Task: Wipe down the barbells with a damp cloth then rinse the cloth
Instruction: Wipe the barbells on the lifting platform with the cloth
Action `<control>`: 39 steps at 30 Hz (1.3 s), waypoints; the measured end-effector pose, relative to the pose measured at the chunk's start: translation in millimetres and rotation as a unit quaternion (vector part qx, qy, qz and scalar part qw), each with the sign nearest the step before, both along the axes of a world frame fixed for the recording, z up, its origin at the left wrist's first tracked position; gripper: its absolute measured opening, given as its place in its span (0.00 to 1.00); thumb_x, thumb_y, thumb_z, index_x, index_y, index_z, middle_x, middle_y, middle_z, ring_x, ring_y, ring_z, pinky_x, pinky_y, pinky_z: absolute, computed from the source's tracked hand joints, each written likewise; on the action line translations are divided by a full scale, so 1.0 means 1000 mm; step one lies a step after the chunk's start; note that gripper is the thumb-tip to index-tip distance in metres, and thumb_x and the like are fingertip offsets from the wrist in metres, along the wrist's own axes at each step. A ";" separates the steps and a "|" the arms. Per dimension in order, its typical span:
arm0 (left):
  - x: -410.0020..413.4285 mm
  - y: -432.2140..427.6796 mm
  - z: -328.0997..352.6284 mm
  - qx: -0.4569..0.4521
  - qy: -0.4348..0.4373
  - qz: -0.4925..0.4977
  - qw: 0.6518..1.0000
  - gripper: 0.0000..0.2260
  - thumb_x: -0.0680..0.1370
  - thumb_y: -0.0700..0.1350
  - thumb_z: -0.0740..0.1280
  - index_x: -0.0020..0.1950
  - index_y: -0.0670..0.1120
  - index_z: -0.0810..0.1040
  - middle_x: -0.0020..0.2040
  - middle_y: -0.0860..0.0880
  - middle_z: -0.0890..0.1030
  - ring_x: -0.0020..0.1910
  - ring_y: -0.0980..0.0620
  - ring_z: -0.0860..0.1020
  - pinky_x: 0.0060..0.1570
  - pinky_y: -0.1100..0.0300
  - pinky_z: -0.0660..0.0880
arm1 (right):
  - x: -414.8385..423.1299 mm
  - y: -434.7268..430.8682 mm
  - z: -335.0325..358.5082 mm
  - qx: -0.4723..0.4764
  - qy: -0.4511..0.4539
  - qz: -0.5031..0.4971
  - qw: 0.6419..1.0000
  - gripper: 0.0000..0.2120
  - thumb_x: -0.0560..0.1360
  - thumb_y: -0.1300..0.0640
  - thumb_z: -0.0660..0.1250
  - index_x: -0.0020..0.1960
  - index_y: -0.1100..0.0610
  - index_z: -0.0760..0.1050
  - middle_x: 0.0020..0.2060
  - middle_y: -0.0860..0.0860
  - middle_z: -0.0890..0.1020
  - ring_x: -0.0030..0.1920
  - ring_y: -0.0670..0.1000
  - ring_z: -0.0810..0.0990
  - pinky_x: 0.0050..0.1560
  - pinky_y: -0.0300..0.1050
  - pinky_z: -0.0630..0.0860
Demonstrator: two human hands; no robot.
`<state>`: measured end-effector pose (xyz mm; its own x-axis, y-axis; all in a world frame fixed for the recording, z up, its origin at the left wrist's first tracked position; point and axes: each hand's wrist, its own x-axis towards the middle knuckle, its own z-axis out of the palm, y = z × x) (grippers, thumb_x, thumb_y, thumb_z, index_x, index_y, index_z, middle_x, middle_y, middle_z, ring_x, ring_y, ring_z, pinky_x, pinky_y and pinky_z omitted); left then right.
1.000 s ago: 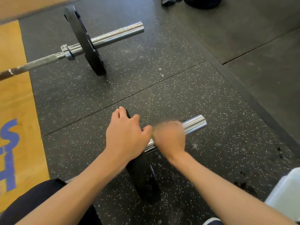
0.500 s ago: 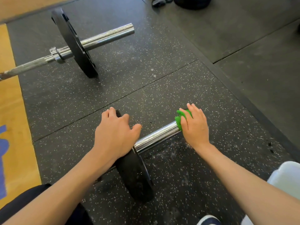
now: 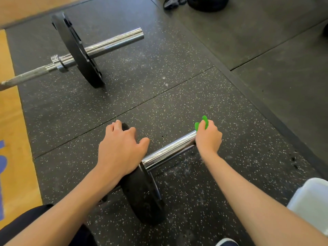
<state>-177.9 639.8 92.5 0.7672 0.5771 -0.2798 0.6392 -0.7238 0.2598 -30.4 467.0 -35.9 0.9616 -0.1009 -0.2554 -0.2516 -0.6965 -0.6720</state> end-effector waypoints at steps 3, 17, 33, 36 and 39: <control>-0.001 0.000 0.000 0.006 -0.001 -0.003 1.000 0.13 0.77 0.54 0.61 0.42 0.46 0.76 0.70 0.42 0.69 0.70 0.45 0.62 0.50 0.53 0.65 | -0.020 -0.004 -0.002 -0.027 -0.060 0.030 0.997 0.22 0.87 0.51 0.50 0.78 0.57 0.64 0.62 0.52 0.78 0.62 0.55 0.77 0.56 0.51 0.71; 0.001 -0.003 0.002 -0.003 0.008 0.005 1.000 0.14 0.76 0.56 0.59 0.40 0.48 0.75 0.76 0.42 0.65 0.74 0.44 0.59 0.56 0.48 0.70 | -0.078 0.021 -0.016 -0.141 -0.245 0.376 0.883 0.15 0.84 0.54 0.54 0.61 0.55 0.78 0.55 0.49 0.81 0.60 0.53 0.76 0.77 0.55 0.60; -0.001 -0.004 0.004 0.007 0.022 0.000 1.000 0.15 0.77 0.56 0.60 0.47 0.46 0.77 0.75 0.41 0.65 0.73 0.43 0.59 0.56 0.48 0.71 | -0.039 0.037 0.009 -0.315 -0.177 0.419 0.833 0.20 0.78 0.53 0.52 0.28 0.53 0.67 0.24 0.47 0.70 0.30 0.53 0.70 0.36 0.49 0.62; -0.001 -0.003 0.003 0.009 0.019 0.006 1.000 0.14 0.77 0.56 0.60 0.46 0.46 0.78 0.74 0.41 0.66 0.73 0.44 0.59 0.56 0.48 0.70 | -0.076 0.050 0.006 -0.234 -0.216 0.439 0.840 0.16 0.80 0.52 0.55 0.37 0.53 0.74 0.32 0.49 0.77 0.35 0.54 0.73 0.42 0.51 0.68; 0.000 -0.003 0.002 0.012 0.019 0.006 1.000 0.15 0.77 0.56 0.60 0.49 0.47 0.78 0.76 0.42 0.65 0.74 0.44 0.58 0.58 0.48 0.70 | -0.097 0.025 -0.011 -0.135 -0.275 0.485 0.819 0.14 0.85 0.50 0.56 0.58 0.54 0.78 0.50 0.52 0.80 0.52 0.56 0.76 0.62 0.53 0.71</control>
